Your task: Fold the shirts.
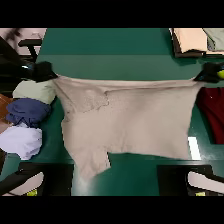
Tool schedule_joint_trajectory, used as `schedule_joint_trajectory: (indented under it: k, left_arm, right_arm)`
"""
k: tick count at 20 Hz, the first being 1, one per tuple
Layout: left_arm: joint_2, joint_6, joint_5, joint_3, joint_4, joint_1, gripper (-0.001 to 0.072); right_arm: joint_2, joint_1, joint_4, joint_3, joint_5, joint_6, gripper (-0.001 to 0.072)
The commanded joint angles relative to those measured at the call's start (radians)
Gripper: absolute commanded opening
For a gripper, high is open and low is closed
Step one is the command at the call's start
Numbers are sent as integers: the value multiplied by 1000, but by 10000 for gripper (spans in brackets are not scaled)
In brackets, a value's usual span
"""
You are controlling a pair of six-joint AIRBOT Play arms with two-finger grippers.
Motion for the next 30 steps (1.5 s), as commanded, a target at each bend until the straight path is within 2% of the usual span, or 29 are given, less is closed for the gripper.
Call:
schedule_joint_trajectory:
  k: [1, 4, 7, 9, 11, 12, 16, 18, 19, 20, 21, 25, 30]
  left_arm:
    - [-195, 82, 232, -32, -63, 0, 22]
    - [-309, 82, 286, 67, -74, 0, 23]
    - [-327, 87, 297, 101, -73, 0, 24]
    - [-327, 113, 202, 102, -66, 1, 24]
    - [-328, 138, 48, 84, -38, -3, 23]
    - [-328, 149, 11, 55, -36, -3, 23]
    - [-328, 152, 54, -87, -39, -3, 24]
    - [-328, 123, 57, -123, -49, -3, 28]
    - [-328, 122, 45, -126, -51, -2, 240]
    - [-327, 122, 31, -125, -58, -2, 440]
    - [-321, 122, 13, -125, -70, -2, 417]
    - [-181, 121, -84, -171, -17, -2, 417]
    - [167, 47, -97, -581, -19, -2, 417]
  right_arm:
    - [-226, 5, -10, 27, -123, 0, 13]
    - [-365, 5, -10, 170, -159, 0, 13]
    - [-422, 5, -11, 282, -142, 0, 13]
    - [-415, 6, -12, 291, -113, -27, 13]
    - [-379, 7, -17, 223, -88, -42, 13]
    - [-354, 7, -20, 167, -97, -42, 13]
    - [-258, 15, -18, -66, -203, -42, 14]
    - [-236, 21, -5, -128, -227, -41, 20]
    - [-234, 26, 19, -141, -216, -41, 148]
    - [-234, 24, 49, -143, -207, -41, 379]
    - [-232, 22, 82, -137, -189, -41, 418]
    - [-140, 3, 92, -153, -90, -42, 417]
    - [127, -8, 93, -370, -144, -42, 412]
